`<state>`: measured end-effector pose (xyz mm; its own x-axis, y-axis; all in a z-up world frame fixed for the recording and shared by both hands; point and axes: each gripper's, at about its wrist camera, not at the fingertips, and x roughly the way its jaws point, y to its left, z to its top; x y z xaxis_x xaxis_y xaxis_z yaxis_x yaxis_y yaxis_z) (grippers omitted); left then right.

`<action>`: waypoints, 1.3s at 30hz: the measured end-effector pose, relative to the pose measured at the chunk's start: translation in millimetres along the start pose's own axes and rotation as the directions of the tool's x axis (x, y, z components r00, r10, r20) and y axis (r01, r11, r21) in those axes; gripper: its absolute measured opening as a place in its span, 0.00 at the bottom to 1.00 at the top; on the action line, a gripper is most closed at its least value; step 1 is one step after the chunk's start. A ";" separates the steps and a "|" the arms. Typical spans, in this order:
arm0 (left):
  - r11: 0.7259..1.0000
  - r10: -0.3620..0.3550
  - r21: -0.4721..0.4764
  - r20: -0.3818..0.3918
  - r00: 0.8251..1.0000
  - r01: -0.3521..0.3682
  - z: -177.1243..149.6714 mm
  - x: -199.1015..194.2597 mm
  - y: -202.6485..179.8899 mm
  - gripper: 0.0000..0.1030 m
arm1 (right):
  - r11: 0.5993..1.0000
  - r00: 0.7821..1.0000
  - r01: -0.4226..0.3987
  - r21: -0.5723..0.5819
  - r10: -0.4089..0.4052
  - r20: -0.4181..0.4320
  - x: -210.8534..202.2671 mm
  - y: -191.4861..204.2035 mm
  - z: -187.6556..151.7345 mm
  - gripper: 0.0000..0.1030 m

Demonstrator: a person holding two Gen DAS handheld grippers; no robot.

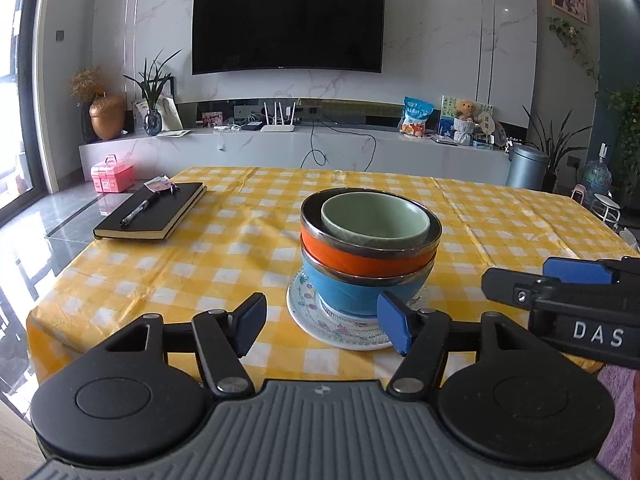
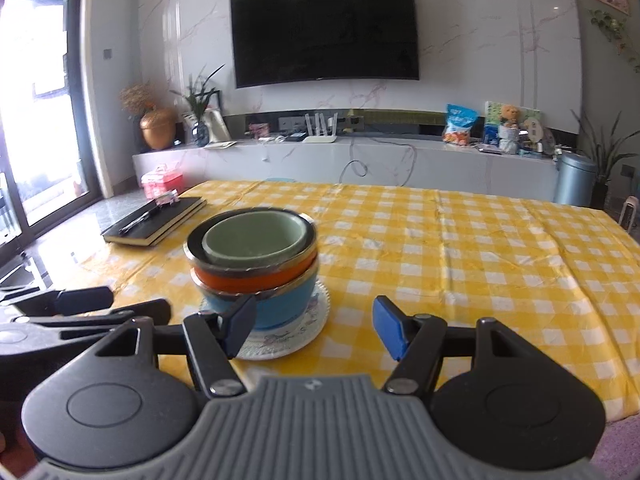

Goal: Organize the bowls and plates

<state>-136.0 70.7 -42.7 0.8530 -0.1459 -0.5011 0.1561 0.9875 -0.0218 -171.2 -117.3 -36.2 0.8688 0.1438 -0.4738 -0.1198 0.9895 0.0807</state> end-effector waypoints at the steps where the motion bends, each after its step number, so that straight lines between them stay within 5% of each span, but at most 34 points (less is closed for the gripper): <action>1: 1.000 -0.001 0.005 -0.007 1.000 0.001 0.0 0.7 -0.6 0.73 | 1.000 1.000 -0.014 -0.008 0.014 -0.003 1.1 2.0 -1.7 0.62; 14: 0.999 0.029 0.031 -0.092 0.995 -0.026 -7.7 10.8 -2.7 0.82 | 1.000 0.998 -0.014 0.005 0.014 -0.060 8.3 -1.4 -11.7 0.62; 39: 0.999 0.048 0.020 -0.072 0.996 -0.046 -4.0 9.7 -2.6 0.82 | 1.000 0.996 -0.015 0.018 0.017 -0.083 13.1 -4.5 -14.1 0.63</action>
<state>-130.1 67.0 -51.0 0.8215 -0.0939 -0.5624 0.1261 0.9918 0.0186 -166.0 -119.7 -55.1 0.8238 0.1610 -0.5436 -0.1244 0.9868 0.1038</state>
